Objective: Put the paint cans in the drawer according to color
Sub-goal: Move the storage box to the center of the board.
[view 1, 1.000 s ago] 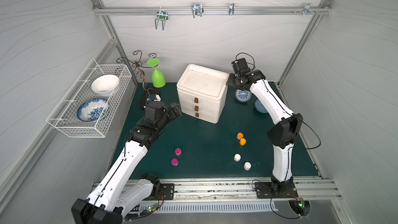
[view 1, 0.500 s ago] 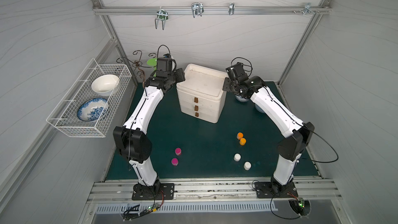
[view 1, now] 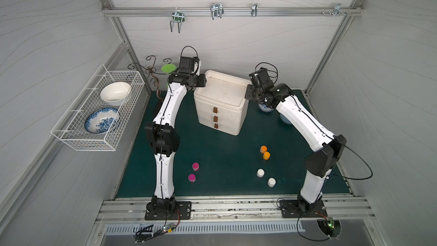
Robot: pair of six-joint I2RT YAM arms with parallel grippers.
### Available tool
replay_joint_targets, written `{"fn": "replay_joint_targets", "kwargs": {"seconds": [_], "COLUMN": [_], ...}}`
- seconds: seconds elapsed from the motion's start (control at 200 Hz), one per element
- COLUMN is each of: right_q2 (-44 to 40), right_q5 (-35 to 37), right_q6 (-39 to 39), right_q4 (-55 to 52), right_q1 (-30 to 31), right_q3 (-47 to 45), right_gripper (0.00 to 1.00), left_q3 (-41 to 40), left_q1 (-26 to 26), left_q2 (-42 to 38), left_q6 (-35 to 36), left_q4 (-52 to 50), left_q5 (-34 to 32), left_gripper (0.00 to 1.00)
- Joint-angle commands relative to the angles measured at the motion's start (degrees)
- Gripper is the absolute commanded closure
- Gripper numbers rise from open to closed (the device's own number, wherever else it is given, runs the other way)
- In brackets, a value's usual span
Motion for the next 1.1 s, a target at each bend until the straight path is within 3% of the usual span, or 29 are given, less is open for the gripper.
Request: {"fn": "replay_joint_targets", "kwargs": {"seconds": [0.0,0.105,0.29,0.39,0.52,0.71,0.79,0.961,1.096], "right_q2": [1.69,3.31,6.71,8.31,9.32,6.36,6.37,7.03,4.77], "right_q5": [-0.19,0.83,5.85,7.10,4.17,0.23,-1.10,-0.98,0.64], "right_q6": [-0.88,-1.39,-2.78,-3.39,-1.75,-6.50,-6.95,-8.81,-9.24], "right_q4": [0.87,0.83,0.22,1.00,1.56,10.65,12.41,13.51,11.30], "right_q1": [0.37,1.24,1.89,1.28,-1.90,-5.29,-6.37,-6.22,-4.78], "right_q3": [1.31,2.79,6.21,6.31,4.65,-3.28,-4.63,-4.98,-5.23], "right_gripper": [0.41,0.43,0.48,0.54,0.60,0.60,0.70,1.00,1.00], "left_q3": [0.91,-2.65,-7.83,-14.45,-20.12,-22.35,-25.96,-34.94,-39.38], "left_q1": [0.11,0.03,-2.41,-5.08,-7.68,-7.89,-7.89,-7.97,-8.57], "left_q2": [1.41,0.69,-1.78,-5.67,-9.34,-11.72,-14.42,-20.93,-24.74], "left_q6": [1.14,0.63,2.33,2.96,2.72,-2.48,-5.23,-10.60,-13.45], "left_q4": [0.29,3.19,5.26,9.00,12.11,10.05,11.67,16.33,16.64], "left_q5": [1.07,-1.20,-6.92,-11.87,-17.19,-15.75,-14.19,-12.25,-12.23], "left_gripper": [0.60,0.62,0.81,0.84,0.87,0.90,0.90,0.89,0.89]}}
